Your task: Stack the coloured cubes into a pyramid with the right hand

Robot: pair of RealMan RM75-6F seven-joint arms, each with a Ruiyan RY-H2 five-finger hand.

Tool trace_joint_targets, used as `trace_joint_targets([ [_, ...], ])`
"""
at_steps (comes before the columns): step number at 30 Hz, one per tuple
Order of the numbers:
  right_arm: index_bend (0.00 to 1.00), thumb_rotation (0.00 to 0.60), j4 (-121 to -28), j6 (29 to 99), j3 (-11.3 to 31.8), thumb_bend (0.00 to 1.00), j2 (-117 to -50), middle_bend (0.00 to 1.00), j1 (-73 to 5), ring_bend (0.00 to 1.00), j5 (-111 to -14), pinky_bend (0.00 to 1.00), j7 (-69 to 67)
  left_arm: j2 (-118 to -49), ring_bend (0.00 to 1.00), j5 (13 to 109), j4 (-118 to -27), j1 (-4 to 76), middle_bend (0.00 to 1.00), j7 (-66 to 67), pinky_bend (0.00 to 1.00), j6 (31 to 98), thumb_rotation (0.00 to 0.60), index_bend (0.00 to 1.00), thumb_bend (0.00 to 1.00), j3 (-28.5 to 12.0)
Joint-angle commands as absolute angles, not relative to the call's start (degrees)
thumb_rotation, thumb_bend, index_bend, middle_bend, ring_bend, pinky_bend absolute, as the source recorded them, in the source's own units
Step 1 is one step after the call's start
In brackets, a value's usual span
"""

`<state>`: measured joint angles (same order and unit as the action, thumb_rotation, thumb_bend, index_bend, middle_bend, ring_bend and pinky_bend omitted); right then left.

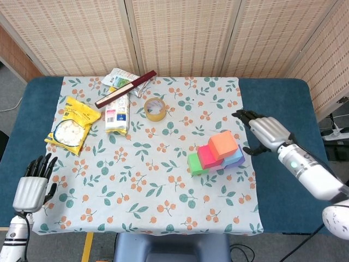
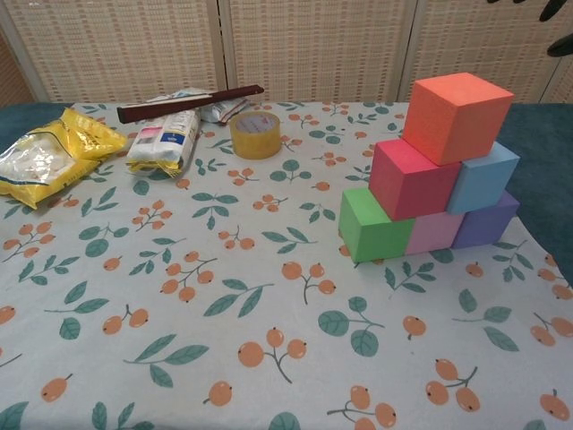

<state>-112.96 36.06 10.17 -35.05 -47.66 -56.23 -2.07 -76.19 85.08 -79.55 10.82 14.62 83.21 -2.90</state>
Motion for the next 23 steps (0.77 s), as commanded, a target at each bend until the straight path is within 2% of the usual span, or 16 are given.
trace_joint_targets([
  [1,0.0,0.6,-117.4,66.6,4.3,0.21,-37.7,0.0,-25.5,0.0,-79.7,0.06,-2.6,-76.3,0.0,86.1,-78.9,10.6,0.0,13.7,0.15,84.3,0.6,0.0,0.44,-2.9],
  [3,0.0,0.6,-114.2,75.0,0.1,0.21,-42.6,0.0,-18.5,0.0,-86.7,0.02,-0.4,-76.3,0.0,86.6,-78.8,10.5,0.0,13.1,0.15,84.6,0.6,0.0,0.44,-2.7],
  [5,0.0,0.6,-110.6,79.8,-3.0,0.21,-46.8,0.0,-13.6,0.0,-90.0,0.0,1.5,-76.4,0.0,87.2,-78.8,10.5,0.0,12.8,0.15,84.9,0.6,0.0,0.44,-2.6],
  [7,0.0,0.6,-105.7,85.4,-4.8,0.21,-51.9,0.0,-8.7,0.0,-91.6,0.0,3.2,-76.6,0.0,87.9,-78.9,10.5,0.0,12.7,0.15,85.4,0.6,0.0,0.44,-2.4],
  [10,0.0,0.6,-98.3,91.4,-5.0,0.21,-58.6,0.0,-3.6,0.0,-91.0,0.0,2.7,-76.9,0.0,89.2,-78.6,10.4,0.0,12.4,0.15,86.2,0.6,0.0,0.44,-1.9],
  [18,0.0,0.6,-95.1,93.1,-4.4,0.21,-59.3,0.0,-1.5,0.0,-91.3,0.0,0.0,-77.4,0.0,90.2,-78.5,10.1,0.0,12.7,0.14,86.8,0.6,0.0,0.44,-1.4],
  [23,0.0,0.6,-96.1,91.0,-4.5,0.21,-58.9,0.0,-1.5,0.0,-91.3,0.0,0.6,-76.9,0.0,90.0,-79.0,9.8,0.0,12.6,0.14,86.9,0.6,0.0,0.44,-1.5],
])
